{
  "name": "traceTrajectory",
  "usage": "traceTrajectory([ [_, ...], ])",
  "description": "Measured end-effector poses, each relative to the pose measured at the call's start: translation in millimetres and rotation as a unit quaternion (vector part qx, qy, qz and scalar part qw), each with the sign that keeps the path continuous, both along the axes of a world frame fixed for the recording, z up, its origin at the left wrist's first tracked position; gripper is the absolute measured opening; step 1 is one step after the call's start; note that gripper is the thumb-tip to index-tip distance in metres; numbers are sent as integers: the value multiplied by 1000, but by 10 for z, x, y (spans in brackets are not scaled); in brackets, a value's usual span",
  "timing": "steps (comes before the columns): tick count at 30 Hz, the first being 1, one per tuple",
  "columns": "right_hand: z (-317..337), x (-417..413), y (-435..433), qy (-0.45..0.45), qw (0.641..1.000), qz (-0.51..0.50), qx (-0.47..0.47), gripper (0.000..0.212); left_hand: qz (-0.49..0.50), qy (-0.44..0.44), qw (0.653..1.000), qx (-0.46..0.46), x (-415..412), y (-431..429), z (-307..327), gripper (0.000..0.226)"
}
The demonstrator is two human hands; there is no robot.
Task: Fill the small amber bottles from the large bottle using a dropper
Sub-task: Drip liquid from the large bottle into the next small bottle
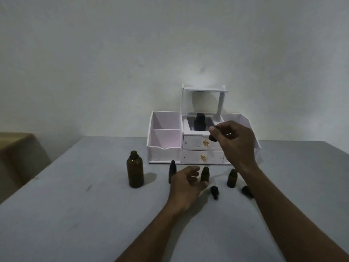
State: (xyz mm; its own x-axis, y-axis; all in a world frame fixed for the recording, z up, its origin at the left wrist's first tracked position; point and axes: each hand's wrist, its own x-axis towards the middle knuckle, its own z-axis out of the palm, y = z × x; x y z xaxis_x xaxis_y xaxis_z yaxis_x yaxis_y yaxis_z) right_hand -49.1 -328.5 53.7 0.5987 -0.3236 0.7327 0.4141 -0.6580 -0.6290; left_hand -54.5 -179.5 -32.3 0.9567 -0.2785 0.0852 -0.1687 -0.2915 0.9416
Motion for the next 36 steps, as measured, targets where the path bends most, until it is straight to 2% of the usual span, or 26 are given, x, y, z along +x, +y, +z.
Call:
traceTrajectory([
  [3,79,-94,93,-23,999,22,6,18,-41,23,999,4,-65,279,-5,41],
  [6,155,-174,293,-18,998,59,10,26,-105,0,993,49,-99,686,47,33],
  [9,232,-203,545,-10,993,108,36,31,-116,0,990,77,-62,1130,124,29],
  [12,292,-130,789,-19,985,159,69,11,-52,4,995,84,26,1587,159,24],
  [17,336,41,1186,-31,973,200,115,11,111,31,993,-35,167,2105,89,24],
  [21,300,172,1378,-30,968,203,146,8,154,24,985,-80,299,2104,33,42],
  [24,224,275,1440,-12,971,192,140,10,130,-7,989,-63,408,2016,9,58],
  [27,142,335,1492,-3,972,189,139,12,94,-2,993,-70,488,1926,8,68],
  [36,57,418,1676,13,980,192,53,21,66,-31,996,-59,531,1823,-50,48],
])
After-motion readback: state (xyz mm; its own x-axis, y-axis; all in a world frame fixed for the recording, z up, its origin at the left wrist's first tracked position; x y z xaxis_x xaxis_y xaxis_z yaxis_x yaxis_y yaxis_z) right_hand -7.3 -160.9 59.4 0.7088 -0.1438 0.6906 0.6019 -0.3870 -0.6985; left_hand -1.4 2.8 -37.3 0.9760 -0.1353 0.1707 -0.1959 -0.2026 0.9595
